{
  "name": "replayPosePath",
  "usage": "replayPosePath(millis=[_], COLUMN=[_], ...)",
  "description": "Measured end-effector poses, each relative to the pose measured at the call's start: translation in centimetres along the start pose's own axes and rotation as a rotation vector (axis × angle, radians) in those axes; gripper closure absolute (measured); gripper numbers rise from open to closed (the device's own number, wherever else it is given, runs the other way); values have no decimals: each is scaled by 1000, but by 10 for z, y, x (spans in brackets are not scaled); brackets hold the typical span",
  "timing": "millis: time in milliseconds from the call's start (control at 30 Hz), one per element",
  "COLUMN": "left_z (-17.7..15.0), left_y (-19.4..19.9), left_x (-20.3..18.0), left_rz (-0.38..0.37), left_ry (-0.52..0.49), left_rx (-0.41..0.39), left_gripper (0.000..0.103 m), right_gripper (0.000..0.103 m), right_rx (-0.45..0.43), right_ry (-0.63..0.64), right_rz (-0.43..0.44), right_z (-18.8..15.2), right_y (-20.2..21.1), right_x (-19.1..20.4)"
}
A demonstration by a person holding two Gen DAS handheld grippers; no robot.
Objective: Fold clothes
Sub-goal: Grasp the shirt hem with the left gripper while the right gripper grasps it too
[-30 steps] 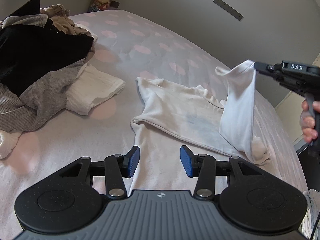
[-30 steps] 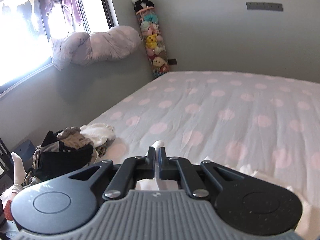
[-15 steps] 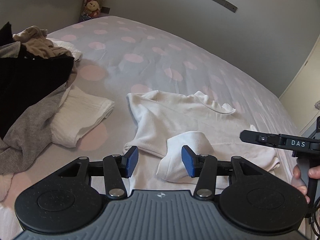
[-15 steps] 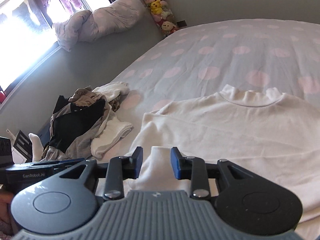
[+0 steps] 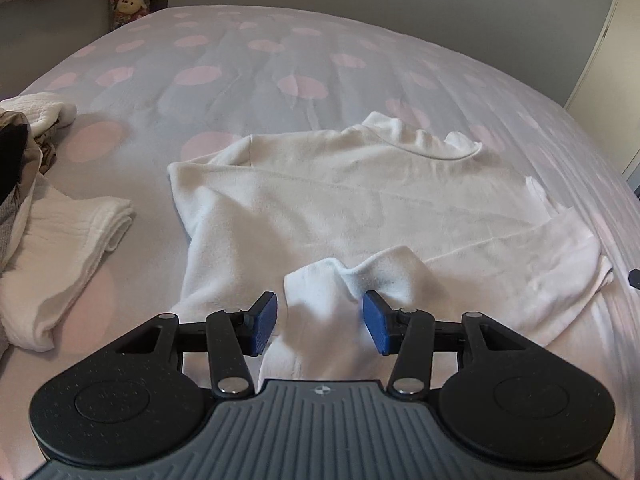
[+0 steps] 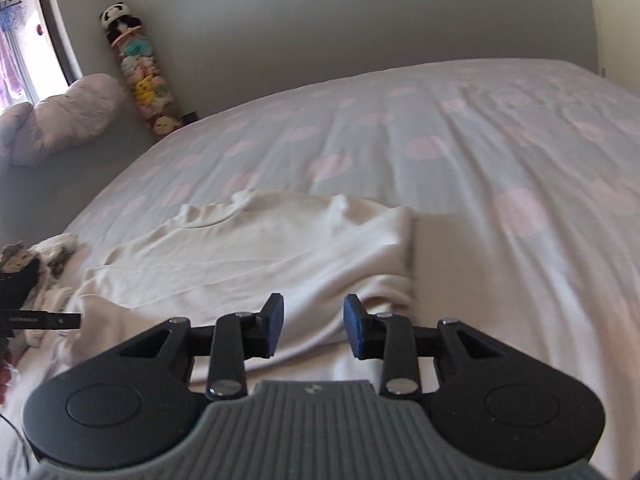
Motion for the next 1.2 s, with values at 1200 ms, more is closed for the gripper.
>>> replayPosePath(millis=[1200], left_z=[133], left_y=[58], left_x=[-24], left_rz=[169], left_ry=[-91], left_rx=[-53], left_gripper=[98], right_gripper=[98], right_rx=[76], right_ry=[112], right_rz=[0], right_z=[-16], right_y=[-33], right_x=[-47])
Point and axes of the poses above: each gripper's, at about its wrist camera, not at the fingertips, and y roughly against the way its jaws point, x to its left, z to its top, the point moved 6 cm from there along -y, roughly the way its jaws point, and after that the axes turned 4 degrees about -y, right-handed, at the moved point
